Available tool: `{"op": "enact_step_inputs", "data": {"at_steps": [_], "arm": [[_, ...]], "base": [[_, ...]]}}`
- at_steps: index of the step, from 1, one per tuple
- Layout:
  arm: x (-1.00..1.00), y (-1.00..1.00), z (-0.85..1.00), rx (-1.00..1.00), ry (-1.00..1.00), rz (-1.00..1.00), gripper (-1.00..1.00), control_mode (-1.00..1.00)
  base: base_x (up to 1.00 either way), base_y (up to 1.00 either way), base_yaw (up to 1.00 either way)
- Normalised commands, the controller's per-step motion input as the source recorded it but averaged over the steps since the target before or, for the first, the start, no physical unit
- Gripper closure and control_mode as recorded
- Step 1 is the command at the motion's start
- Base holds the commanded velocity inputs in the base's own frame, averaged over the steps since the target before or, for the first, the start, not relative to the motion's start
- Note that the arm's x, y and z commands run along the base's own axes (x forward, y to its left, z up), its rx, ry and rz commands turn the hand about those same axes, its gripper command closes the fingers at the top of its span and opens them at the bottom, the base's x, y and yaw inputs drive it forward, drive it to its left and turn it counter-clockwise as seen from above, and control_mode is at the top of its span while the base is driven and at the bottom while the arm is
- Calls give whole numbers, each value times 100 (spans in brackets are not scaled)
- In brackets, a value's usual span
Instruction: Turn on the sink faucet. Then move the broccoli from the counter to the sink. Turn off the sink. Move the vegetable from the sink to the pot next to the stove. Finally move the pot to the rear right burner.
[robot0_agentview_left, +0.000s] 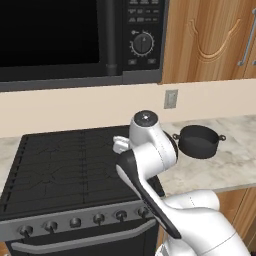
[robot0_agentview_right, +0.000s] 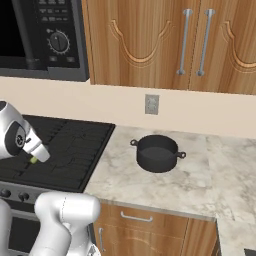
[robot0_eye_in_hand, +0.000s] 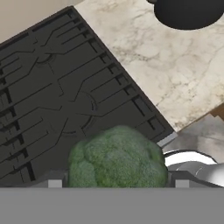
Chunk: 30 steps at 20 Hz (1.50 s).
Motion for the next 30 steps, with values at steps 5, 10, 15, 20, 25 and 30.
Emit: {"op": "enact_step_inputs", "data": {"at_steps": [5,10,15,20,25,30], "arm": [[7,-38,0,2,0,-2,100,-100],[3,-65,0,2,0,-4,100,-100],[0,-72,-2,1,0,-2,100,-100],[4,-69,-6,0,0,-1,100,-100],[4,-54,-12,0,0,-4,100,-100],[0,-47,-6,0,0,-6,100,-100]], "base": [[0,0,0],[0,0,0],[0,0,0],[0,0,0],[0,0,0],[0,0,0]]}}
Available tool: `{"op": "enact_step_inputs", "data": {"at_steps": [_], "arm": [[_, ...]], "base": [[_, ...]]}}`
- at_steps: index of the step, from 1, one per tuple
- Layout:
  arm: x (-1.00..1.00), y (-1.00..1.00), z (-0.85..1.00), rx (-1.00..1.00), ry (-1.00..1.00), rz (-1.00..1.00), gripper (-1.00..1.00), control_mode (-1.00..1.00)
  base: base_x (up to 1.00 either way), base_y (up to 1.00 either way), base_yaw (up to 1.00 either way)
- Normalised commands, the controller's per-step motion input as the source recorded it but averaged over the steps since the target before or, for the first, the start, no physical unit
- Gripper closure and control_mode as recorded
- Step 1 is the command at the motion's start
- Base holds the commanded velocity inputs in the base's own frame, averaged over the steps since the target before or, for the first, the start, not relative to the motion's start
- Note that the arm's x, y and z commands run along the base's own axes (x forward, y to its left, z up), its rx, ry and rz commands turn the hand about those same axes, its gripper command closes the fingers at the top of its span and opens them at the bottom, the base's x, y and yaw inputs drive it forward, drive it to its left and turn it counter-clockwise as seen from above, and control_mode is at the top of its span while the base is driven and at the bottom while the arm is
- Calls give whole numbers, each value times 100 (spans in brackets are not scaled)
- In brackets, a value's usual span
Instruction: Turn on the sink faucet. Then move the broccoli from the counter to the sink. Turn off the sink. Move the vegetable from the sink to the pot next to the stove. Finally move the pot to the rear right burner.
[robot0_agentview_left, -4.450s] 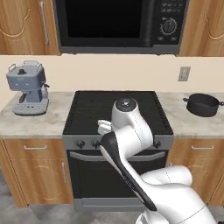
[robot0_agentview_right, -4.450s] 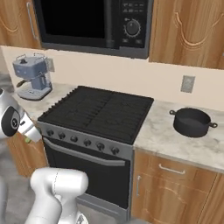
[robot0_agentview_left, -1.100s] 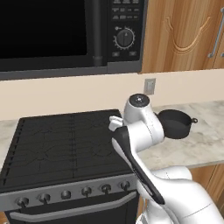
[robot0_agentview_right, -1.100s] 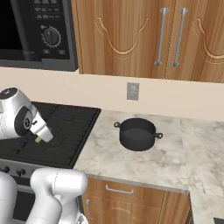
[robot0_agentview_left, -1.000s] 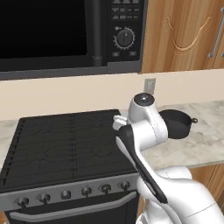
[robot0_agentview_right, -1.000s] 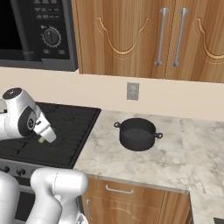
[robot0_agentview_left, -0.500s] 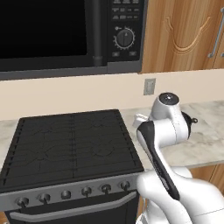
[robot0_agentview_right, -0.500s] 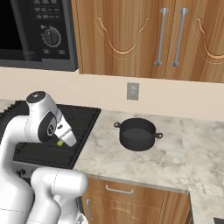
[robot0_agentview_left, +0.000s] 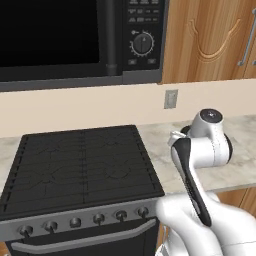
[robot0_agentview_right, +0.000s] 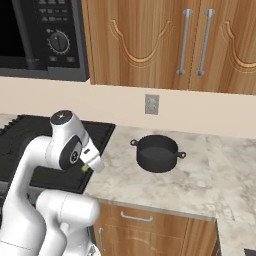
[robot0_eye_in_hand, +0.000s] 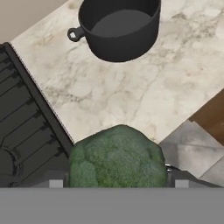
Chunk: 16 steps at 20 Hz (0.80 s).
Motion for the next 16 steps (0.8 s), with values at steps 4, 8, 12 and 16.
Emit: {"op": "enact_step_inputs", "data": {"at_steps": [4,8,12,16], "arm": [[6,-54,0,0,0,-6,100,-100],[19,-68,0,3,0,-4,100,-100],[28,-72,0,3,0,-2,100,-100],[26,-60,0,0,0,-1,100,-100]], "base": [[0,0,0],[0,0,0],[0,0,0],[0,0,0]]}}
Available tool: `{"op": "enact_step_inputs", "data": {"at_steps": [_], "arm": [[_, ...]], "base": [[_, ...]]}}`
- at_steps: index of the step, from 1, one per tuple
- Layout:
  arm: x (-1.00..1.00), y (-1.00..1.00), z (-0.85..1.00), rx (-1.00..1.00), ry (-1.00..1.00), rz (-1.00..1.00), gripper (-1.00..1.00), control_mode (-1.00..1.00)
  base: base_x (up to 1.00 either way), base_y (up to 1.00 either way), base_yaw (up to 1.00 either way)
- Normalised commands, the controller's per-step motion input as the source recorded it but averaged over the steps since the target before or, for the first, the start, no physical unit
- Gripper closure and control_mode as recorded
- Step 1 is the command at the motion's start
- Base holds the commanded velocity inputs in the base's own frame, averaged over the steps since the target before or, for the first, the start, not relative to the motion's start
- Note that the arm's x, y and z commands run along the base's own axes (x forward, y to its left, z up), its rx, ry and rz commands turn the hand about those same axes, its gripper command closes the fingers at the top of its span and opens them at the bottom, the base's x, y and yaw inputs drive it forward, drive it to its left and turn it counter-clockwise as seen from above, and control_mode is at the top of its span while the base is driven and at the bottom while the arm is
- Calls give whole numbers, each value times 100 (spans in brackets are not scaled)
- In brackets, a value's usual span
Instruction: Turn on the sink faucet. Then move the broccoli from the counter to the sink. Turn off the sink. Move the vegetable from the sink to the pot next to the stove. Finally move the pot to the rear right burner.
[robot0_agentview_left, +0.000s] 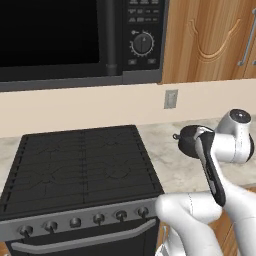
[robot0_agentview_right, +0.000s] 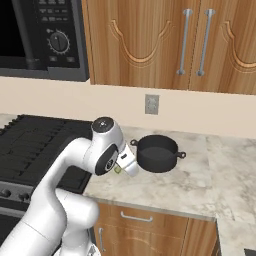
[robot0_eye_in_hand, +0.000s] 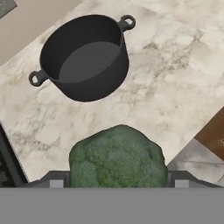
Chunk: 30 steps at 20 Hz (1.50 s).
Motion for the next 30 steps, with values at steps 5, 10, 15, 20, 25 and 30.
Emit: {"op": "enact_step_inputs", "data": {"at_steps": [5,10,15,20,25,30], "arm": [[24,-46,0,1,0,-1,100,-100],[36,-20,0,0,4,0,100,-100],[47,-17,0,0,2,0,100,-100],[46,-7,0,0,1,0,100,-100],[39,-11,-3,0,0,0,100,-100],[36,-13,-10,0,0,0,100,-100]], "base": [[0,0,0],[0,0,0],[0,0,0],[0,0,0],[0,0,0],[0,0,0]]}}
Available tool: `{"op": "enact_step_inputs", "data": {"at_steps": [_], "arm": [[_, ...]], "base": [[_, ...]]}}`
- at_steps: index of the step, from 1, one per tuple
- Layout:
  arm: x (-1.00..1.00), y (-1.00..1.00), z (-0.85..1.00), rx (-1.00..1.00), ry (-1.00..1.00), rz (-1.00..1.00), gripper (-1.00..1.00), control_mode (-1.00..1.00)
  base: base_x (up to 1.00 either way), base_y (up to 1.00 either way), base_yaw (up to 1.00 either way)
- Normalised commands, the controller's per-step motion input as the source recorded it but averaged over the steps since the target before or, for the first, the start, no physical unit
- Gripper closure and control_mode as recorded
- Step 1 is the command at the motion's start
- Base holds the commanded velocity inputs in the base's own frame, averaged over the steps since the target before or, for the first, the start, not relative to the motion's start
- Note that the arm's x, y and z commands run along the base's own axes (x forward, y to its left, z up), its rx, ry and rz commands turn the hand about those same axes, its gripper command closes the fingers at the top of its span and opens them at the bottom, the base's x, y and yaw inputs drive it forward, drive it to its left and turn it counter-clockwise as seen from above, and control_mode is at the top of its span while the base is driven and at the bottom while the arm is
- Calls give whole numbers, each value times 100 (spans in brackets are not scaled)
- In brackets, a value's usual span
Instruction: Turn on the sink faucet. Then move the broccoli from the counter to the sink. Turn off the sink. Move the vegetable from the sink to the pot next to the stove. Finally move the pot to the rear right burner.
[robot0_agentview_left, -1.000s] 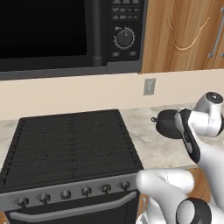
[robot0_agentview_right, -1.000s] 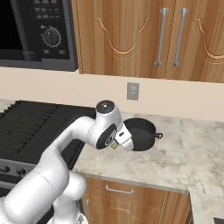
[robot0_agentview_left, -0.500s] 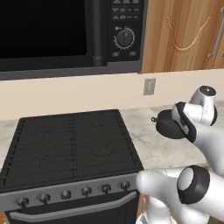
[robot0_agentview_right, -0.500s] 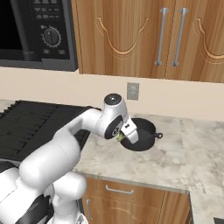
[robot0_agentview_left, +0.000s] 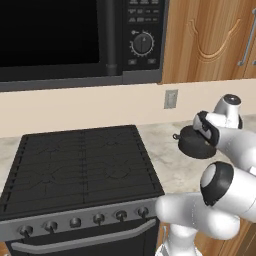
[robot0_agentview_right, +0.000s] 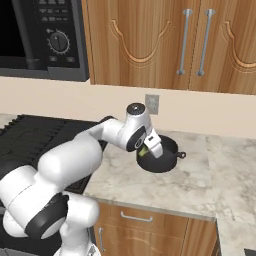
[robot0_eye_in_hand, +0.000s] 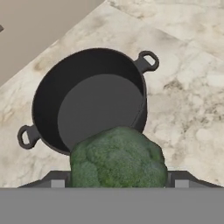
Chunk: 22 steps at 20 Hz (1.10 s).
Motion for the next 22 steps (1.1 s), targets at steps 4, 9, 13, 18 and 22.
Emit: {"op": "enact_step_inputs", "data": {"at_steps": [4,9,13,18,22], "arm": [[33,-9,-19,0,0,1,100,-100],[24,-5,-30,0,0,2,100,-100],[22,-4,-26,0,0,2,100,-100],[27,-2,-22,0,0,2,100,-100],[31,-3,-11,0,0,2,100,-100]], "base": [[0,0,0],[0,0,0],[0,0,0],[0,0,0],[0,0,0]]}}
